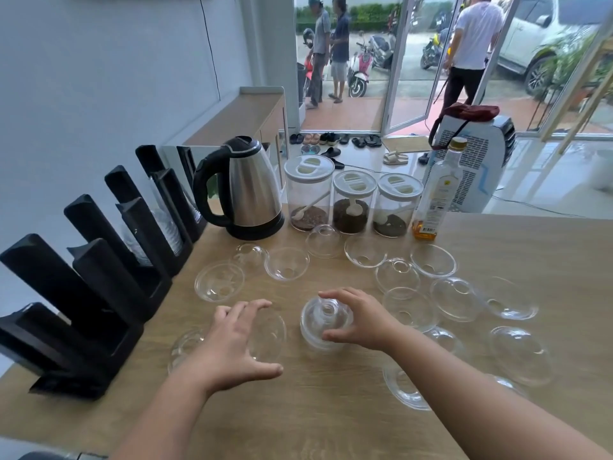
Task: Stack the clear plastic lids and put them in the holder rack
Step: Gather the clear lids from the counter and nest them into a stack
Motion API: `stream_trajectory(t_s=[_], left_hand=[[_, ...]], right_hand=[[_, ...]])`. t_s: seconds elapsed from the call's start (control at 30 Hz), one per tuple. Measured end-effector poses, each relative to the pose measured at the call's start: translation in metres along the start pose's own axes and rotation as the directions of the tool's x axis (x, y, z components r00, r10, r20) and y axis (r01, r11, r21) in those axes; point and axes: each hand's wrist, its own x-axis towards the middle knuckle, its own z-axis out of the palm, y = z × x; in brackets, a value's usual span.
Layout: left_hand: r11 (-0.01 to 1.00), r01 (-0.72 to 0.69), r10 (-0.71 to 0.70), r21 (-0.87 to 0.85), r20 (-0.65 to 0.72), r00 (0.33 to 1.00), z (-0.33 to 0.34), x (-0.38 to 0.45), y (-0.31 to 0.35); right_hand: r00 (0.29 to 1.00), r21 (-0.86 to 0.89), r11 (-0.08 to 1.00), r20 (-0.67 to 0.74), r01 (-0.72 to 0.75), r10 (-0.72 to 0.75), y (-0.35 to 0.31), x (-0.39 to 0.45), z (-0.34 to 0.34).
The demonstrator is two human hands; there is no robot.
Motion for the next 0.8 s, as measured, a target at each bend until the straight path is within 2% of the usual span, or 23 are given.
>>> stream_trajectory(t_s=[0.13,0.27,0.37,0.43,0.5,0.6,0.67,0.8], left_hand=[[0.993,-0.047,0.041,-0.113,-0.052,0.998,0.000,0.014,0.010],[0.956,-0.073,0.038,-0.283,-0.128,0.991,0.001,0.026,0.020],[0.880,-0.131,0.051,-0.457,-0.183,0.982,0.000,0.034,0.033],[0.793,-0.175,0.071,-0.584,-0.197,0.978,0.003,0.040,0.046],[0.730,-0.217,0.089,-0.648,-0.225,0.970,0.012,0.045,0.055],[0.714,-0.216,0.053,-0.666,-0.257,0.965,0.033,0.054,0.061],[0.774,-0.211,0.051,-0.597,-0.273,0.961,0.047,0.058,0.059],[0.833,-0.156,0.018,-0.530,-0.257,0.966,0.067,0.055,0.047]], right_hand=[[1.000,-0.033,0.999,0.012,0.000,0.001,-0.003,0.000,-0.003],[0.998,-0.002,1.000,-0.048,0.027,-0.028,-0.004,-0.010,-0.012],[0.995,-0.013,1.000,-0.095,0.024,-0.026,-0.002,-0.025,-0.027],[0.999,-0.078,0.997,-0.051,0.003,-0.007,-0.005,-0.040,-0.039],[0.996,-0.167,0.985,0.074,-0.039,0.052,-0.011,-0.056,-0.048],[0.961,-0.333,0.942,0.241,-0.050,0.136,-0.017,-0.082,-0.050],[0.934,-0.481,0.877,0.307,-0.012,0.181,-0.018,-0.095,-0.048],[0.908,-0.674,0.737,0.335,0.044,0.252,-0.017,-0.110,-0.042]])
